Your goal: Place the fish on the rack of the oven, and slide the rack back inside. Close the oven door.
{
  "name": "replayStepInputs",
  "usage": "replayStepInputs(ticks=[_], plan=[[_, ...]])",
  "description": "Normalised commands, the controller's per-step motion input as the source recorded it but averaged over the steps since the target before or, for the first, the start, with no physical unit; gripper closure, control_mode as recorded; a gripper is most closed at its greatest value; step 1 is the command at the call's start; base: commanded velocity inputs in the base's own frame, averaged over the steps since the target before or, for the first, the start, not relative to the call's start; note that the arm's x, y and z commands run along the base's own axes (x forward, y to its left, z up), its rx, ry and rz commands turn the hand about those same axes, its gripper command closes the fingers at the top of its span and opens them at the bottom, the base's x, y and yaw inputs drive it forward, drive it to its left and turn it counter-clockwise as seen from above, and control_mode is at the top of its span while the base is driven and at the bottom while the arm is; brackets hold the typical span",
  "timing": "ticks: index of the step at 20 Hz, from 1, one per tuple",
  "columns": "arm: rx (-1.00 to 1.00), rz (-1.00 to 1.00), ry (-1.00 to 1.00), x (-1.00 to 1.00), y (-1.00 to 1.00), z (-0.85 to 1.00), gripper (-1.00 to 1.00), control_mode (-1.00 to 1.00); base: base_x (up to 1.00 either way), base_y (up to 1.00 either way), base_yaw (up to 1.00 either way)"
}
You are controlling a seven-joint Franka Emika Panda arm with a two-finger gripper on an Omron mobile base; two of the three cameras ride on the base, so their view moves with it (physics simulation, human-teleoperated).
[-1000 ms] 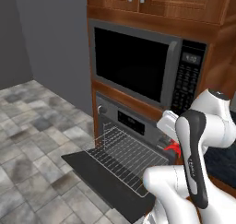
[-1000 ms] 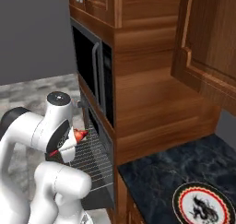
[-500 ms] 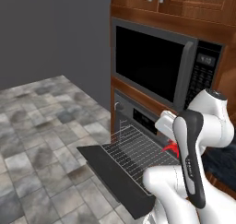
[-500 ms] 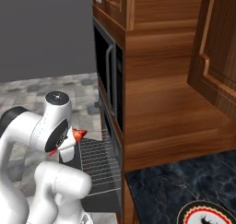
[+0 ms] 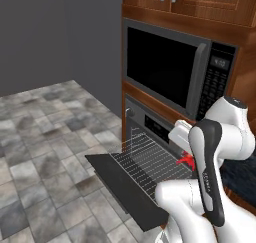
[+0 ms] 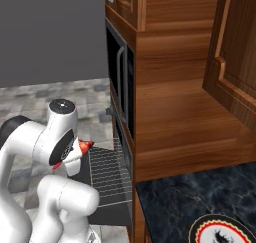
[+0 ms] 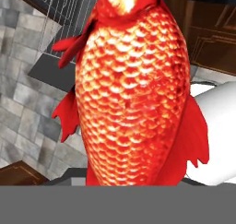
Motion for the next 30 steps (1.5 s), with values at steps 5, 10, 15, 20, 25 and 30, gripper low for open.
replayStepInputs(ticks=[5,10,15,20,25,30], plan=[[0.00,0.00,-0.01,0.31,0.00,-0.09,1.00,-1.00,0.00,0.00,0.00],[0.00,-0.06,0.00,0.23,0.00,-0.11,1.00,-1.00,0.00,0.00,0.00],[-0.02,-0.06,0.00,0.46,0.00,-0.33,1.00,-1.00,0.00,0.00,0.00],[-0.09,-0.07,0.00,0.64,0.06,-0.51,1.00,-1.00,0.00,0.00,0.00],[-0.10,-0.02,0.00,0.70,0.16,-0.68,1.00,-1.00,0.00,0.00,0.00],[-0.06,0.00,0.00,0.52,0.05,-0.66,1.00,-1.00,0.00,0.00,0.00]])
